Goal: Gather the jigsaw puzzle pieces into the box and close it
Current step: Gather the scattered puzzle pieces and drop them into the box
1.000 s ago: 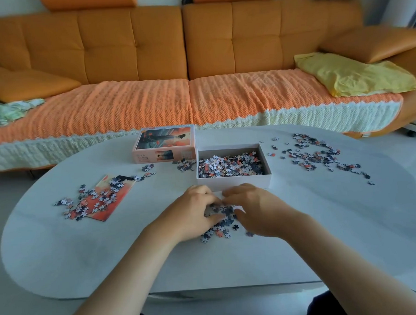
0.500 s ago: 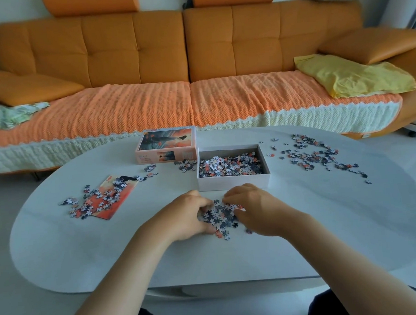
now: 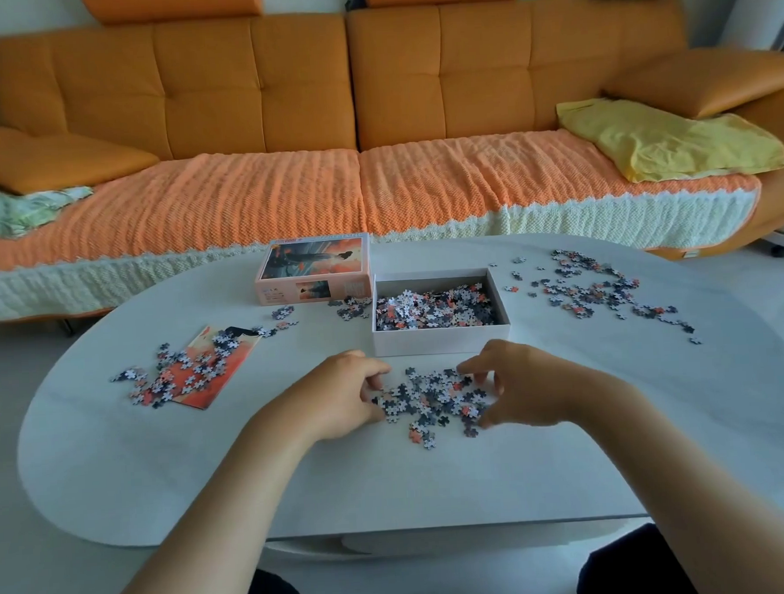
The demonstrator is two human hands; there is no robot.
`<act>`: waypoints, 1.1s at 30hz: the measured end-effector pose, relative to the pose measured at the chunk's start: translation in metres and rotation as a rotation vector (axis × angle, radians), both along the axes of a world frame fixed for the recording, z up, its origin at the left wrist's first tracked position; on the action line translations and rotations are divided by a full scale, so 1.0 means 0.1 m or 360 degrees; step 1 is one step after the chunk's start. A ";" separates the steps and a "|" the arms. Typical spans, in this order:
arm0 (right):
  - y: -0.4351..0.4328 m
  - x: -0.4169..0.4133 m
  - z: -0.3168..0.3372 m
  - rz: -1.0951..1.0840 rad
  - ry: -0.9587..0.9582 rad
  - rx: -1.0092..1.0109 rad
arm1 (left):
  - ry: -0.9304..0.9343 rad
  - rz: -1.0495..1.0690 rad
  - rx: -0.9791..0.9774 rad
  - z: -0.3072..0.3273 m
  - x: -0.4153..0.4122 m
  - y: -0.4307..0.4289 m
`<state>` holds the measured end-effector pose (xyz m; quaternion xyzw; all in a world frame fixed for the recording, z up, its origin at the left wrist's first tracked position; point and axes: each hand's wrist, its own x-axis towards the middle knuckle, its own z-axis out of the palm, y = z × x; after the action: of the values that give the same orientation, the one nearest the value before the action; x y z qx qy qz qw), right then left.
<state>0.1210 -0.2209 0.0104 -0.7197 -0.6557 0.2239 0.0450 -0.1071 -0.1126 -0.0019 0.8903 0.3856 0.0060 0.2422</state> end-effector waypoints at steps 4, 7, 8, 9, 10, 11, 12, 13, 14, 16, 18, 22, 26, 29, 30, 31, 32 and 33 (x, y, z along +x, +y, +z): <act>0.09 -0.07 -0.02 -0.0010 0.0068 0.0088 | -0.0126 -0.0010 -0.0022 -0.04 0.13 -0.02; 0.10 -0.09 -0.04 -0.0008 0.0070 0.0083 | -0.0061 -0.0019 -0.0096 -0.05 0.14 0.01; 0.10 -0.10 -0.05 0.0001 0.0079 0.0071 | -0.0016 -0.0031 -0.0121 -0.06 0.15 0.01; 0.10 -0.13 -0.06 0.0013 0.0077 0.0061 | 0.0037 -0.0052 -0.0110 -0.07 0.16 0.01; 0.10 -0.17 -0.07 0.0027 0.0061 0.0061 | 0.0072 -0.0082 -0.0067 -0.08 0.19 -0.01; 0.11 -0.21 -0.08 0.0041 0.0038 0.0072 | 0.0074 -0.0110 -0.0020 -0.09 0.22 -0.02; 0.13 -0.25 -0.08 0.0054 0.0022 0.0090 | 0.0036 -0.0136 0.0013 -0.09 0.25 -0.04; 0.15 -0.29 -0.08 0.0063 0.0022 0.0107 | -0.0010 -0.0153 0.0029 -0.09 0.29 -0.06; 0.17 -0.31 -0.08 0.0068 0.0032 0.0115 | -0.0050 -0.0161 0.0040 -0.08 0.31 -0.07; 0.20 -0.33 -0.06 0.0052 0.0055 0.0116 | -0.0104 -0.0149 0.0060 -0.08 0.34 -0.07; 0.22 -0.33 -0.07 -0.0003 0.0079 0.0149 | -0.0162 -0.0124 0.0073 -0.08 0.34 -0.05; 0.24 -0.34 -0.09 -0.0090 0.0137 0.0317 | -0.0206 -0.0090 0.0108 -0.08 0.34 -0.03; 0.29 -0.33 -0.08 -0.0182 0.0276 0.0323 | -0.0295 -0.0001 0.0008 -0.06 0.34 0.00; 0.34 -0.32 -0.02 -0.0213 0.0320 0.0366 | -0.0409 0.0064 -0.0076 0.00 0.34 0.05; 0.35 -0.32 0.02 -0.0214 0.0324 0.0416 | -0.0448 0.0080 -0.0095 0.03 0.35 0.07; 0.37 -0.30 0.06 -0.0217 0.0332 0.0483 | -0.0492 0.0097 -0.0109 0.07 0.36 0.10; 0.39 -0.28 0.10 -0.0228 0.0351 0.0556 | -0.0544 0.0115 -0.0108 0.11 0.38 0.13; 0.42 -0.26 0.15 -0.0248 0.0375 0.0628 | -0.0597 0.0133 -0.0093 0.15 0.40 0.17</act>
<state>0.0952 -0.1790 0.0250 -0.7143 -0.6194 0.1698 0.2780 -0.0675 -0.0955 0.0129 0.8493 0.3704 0.1708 0.3352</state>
